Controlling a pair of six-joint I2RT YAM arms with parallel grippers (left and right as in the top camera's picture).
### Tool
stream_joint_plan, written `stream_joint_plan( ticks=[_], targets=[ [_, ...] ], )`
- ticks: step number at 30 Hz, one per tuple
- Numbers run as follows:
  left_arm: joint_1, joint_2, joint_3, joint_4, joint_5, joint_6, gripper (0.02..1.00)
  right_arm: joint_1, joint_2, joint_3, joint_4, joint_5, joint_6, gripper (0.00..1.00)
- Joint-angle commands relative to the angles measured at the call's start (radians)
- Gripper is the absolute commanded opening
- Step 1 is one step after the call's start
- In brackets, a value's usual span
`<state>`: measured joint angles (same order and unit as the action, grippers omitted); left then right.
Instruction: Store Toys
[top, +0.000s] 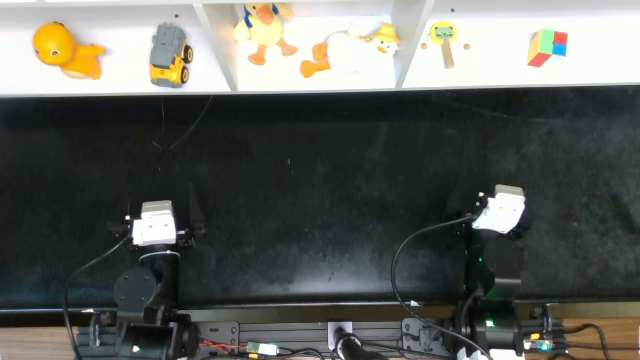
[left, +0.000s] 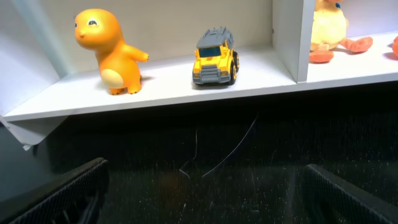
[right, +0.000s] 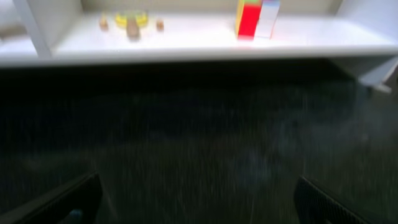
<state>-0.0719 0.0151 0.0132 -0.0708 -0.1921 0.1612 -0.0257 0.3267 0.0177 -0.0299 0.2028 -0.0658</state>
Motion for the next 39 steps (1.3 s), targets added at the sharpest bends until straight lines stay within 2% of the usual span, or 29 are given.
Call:
stream_joint_plan(
  ticks=[1,6,21,29,39],
  targets=[
    [-0.003,-0.013,-0.005,0.003,-0.011,0.014,0.998,-0.01,-0.026,-0.013,-0.026,0.013,-0.01,0.996],
    [-0.003,-0.013,-0.005,0.003,-0.011,0.014,0.998,-0.042,-0.081,-0.013,-0.026,0.015,-0.009,0.993],
    [-0.003,-0.013,-0.005,0.003,-0.011,0.014,0.998,-0.04,-0.321,-0.013,-0.026,0.015,-0.009,0.993],
    [-0.003,-0.013,-0.005,0.003,-0.011,0.014,0.998,-0.037,-0.323,-0.013,-0.026,0.015,-0.009,0.996],
    [-0.003,-0.013,-0.005,0.003,-0.011,0.014,0.998,0.062,-0.323,-0.013,-0.026,0.015,-0.009,0.993]
  ],
)
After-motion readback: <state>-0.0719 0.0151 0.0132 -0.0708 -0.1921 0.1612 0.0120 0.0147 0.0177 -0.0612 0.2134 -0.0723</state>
